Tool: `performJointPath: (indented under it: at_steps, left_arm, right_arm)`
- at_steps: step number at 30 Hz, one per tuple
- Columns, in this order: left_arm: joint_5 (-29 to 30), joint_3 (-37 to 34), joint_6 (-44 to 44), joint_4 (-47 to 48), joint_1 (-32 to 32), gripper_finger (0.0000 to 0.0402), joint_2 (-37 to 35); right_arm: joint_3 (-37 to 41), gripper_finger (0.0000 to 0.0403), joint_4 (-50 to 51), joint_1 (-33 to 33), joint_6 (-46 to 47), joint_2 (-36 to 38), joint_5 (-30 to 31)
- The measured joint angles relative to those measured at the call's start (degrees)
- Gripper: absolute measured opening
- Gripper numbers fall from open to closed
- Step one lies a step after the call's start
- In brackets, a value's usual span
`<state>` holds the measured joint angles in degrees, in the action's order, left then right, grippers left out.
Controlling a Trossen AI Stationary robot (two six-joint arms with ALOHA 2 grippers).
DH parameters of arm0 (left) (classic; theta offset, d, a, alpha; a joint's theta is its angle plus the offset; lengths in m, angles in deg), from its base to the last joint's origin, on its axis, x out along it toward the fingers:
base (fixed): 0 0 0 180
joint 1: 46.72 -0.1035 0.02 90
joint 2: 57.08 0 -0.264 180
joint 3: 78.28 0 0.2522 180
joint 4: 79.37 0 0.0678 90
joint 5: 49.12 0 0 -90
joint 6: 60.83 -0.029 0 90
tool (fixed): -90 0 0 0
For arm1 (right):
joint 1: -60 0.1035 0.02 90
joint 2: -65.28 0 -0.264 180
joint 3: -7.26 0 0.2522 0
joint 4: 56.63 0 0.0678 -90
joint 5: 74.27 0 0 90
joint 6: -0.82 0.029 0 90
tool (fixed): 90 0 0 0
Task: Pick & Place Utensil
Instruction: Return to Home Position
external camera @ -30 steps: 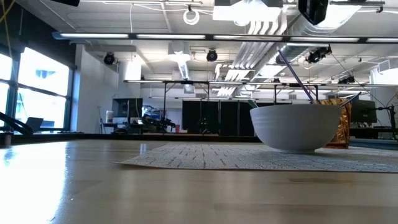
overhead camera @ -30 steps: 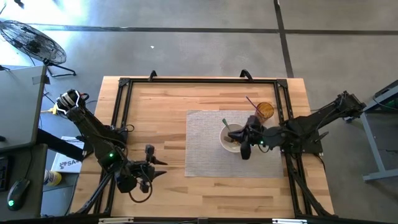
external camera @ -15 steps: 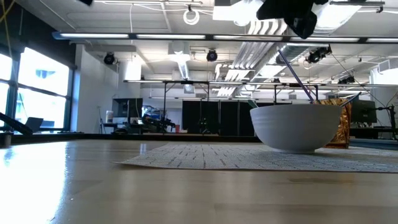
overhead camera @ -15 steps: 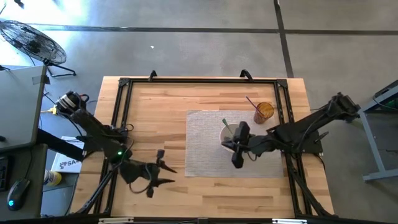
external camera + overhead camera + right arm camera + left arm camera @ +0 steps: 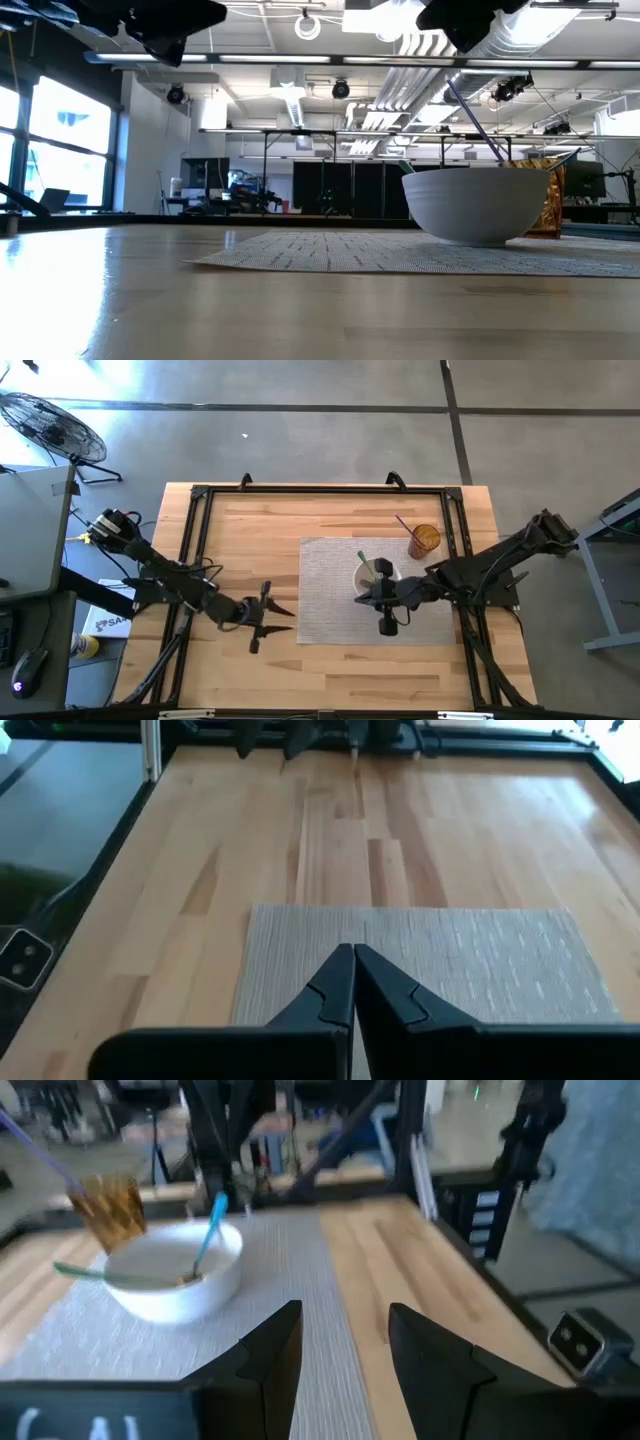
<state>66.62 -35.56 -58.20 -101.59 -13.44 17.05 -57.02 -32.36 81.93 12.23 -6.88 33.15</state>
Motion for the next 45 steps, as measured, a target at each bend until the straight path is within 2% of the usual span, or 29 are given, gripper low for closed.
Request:
performJointPath:
  at_steps: [4, 8, 14, 19, 23, 30, 34, 41, 45]
  left_arm:
    - [0.5, -5.1, -1.3, -8.5, 0.1, 0.0147, 0.0]
    - [1.9, -7.8, -0.8, -10.1, 0.1, 0.0147, 0.0]
    - [3.3, -8.2, -1.5, -10.3, 0.1, 0.0147, -2.3]
    - [3.0, -8.2, -3.7, -4.0, 0.1, 0.0147, -9.7]
    - [2.9, -8.2, -3.7, 2.9, 0.1, 0.0146, -16.7]
    - [3.2, -8.2, -2.1, 13.4, 0.1, 0.0146, -26.1]
    - [3.3, -8.2, -0.9, 16.2, 0.1, 0.0146, -28.6]
    - [4.6, -8.2, -0.9, 18.4, 0.1, 0.0146, -29.4]
    - [3.7, -8.2, -1.0, 18.2, 0.1, 0.0146, -29.4]
  right_arm:
    - [0.0, 0.0001, -1.5, -1.3, -2.0, 1.3, -1.5]
    - [0.0, 0.0001, -1.4, -1.3, -4.1, 3.2, -1.3]
    - [0.0, 0.0001, -1.4, -1.3, -4.4, 6.6, -2.0]
    - [0.0, 0.0002, -0.9, -1.3, -5.3, 8.9, -4.6]
    - [0.9, 0.0001, -2.4, -1.3, -6.4, 10.9, -4.1]
    - [13.0, 0.0001, -16.8, -1.3, -7.4, 16.9, -6.0]
    - [20.7, 0.0001, -21.3, -2.0, -5.5, 24.5, -5.4]
    - [28.0, 0.0002, -19.9, -3.7, -8.0, 45.1, -5.8]
    - [30.8, 0.0001, -18.7, -5.3, -8.2, 55.5, -10.2]
